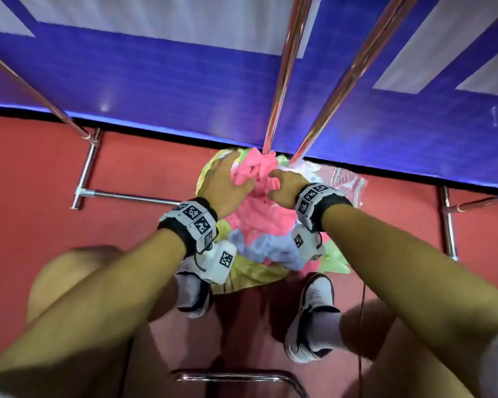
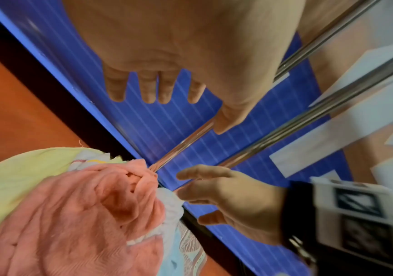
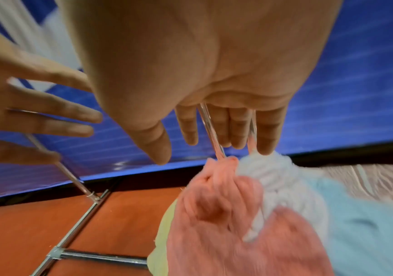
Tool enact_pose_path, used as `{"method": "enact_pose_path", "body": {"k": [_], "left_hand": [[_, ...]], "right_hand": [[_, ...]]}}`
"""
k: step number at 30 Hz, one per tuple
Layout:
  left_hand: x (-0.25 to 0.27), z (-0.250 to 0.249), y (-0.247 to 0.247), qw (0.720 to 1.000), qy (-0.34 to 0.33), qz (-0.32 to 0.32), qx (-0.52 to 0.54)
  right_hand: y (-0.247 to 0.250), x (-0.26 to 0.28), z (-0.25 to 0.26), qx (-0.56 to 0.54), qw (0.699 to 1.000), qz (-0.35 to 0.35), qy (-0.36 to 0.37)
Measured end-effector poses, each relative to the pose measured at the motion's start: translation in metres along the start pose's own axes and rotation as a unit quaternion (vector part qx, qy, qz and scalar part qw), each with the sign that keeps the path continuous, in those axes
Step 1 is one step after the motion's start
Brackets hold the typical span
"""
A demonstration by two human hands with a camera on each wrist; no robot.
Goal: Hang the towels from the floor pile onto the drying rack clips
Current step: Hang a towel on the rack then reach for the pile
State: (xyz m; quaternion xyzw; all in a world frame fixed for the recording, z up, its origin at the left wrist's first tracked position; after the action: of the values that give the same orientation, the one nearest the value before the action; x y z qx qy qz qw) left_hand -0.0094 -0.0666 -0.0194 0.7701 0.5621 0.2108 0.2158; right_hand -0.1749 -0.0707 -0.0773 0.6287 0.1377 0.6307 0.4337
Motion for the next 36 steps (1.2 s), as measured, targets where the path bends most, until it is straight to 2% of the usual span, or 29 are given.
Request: {"method": "enact_pose_path", "body": {"k": [3,6,8,10,11,16,19,21,23,27,32,34,36], "left_hand": [[-0.003,-0.008,-0.013,0.999,-0.021,0.043,-0.011],[-0.002,-0.01,-0.026,0.989,-0.024,0.104,-0.1],[-0.001,-0.004,-0.037,0.979,-0.022,0.143,-0.143],[0.0,-0.005,-0.043,0.972,-0.036,0.162,-0.167],[0.0,-0.006,-0.044,0.97,-0.032,0.167,-0.171],[-0.006,-0.001,-0.029,0.972,0.008,0.15,-0.182],[-0.009,-0.016,-0.018,0.981,0.001,0.124,-0.147],[-0.006,-0.034,-0.013,0.988,-0.02,0.112,-0.107],[-0.001,-0.05,-0.014,0.991,-0.035,0.111,-0.061],[0.028,-0.096,-0.01,0.989,-0.07,0.086,0.1],[0.068,-0.144,0.01,0.985,-0.132,0.055,0.1],[0.082,-0.153,0.016,0.977,-0.144,0.058,0.145],[0.093,-0.153,0.019,0.972,-0.142,0.046,0.18]], "right_hand": [[-0.029,-0.024,-0.005,0.01,0.999,0.024,-0.033],[-0.063,-0.058,-0.015,-0.001,0.996,0.054,-0.07],[-0.092,-0.093,-0.029,0.0,0.996,0.064,-0.062],[-0.103,-0.098,-0.033,-0.023,0.995,0.073,-0.07],[-0.095,-0.082,-0.028,-0.043,0.994,0.067,-0.074],[-0.045,-0.038,-0.009,-0.188,0.978,-0.051,-0.069],[0.003,-0.006,0.006,-0.227,0.967,-0.114,-0.016],[0.027,0.018,0.011,-0.295,0.948,-0.113,0.036],[0.046,0.046,0.018,-0.36,0.924,-0.069,0.106],[0.084,0.123,0.012,-0.417,0.884,-0.091,0.189],[0.1,0.207,0.002,-0.507,0.822,-0.082,0.246],[0.099,0.227,-0.001,-0.566,0.784,-0.055,0.251],[0.091,0.238,-0.006,-0.654,0.718,0.003,0.237]]}}
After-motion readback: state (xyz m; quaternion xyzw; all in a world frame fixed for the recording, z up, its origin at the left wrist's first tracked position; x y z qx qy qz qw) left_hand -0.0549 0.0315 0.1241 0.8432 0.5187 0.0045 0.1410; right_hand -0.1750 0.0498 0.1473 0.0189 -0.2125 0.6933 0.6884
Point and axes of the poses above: each hand's wrist, its own x-axis away from the middle knuckle, its own y-axis out of the back of the hand, z = x × y, the point moved 7 cm from there along -x, towards the middle knuckle, and after that the axes turned 14 degrees about -y, right-handed, at the moved point
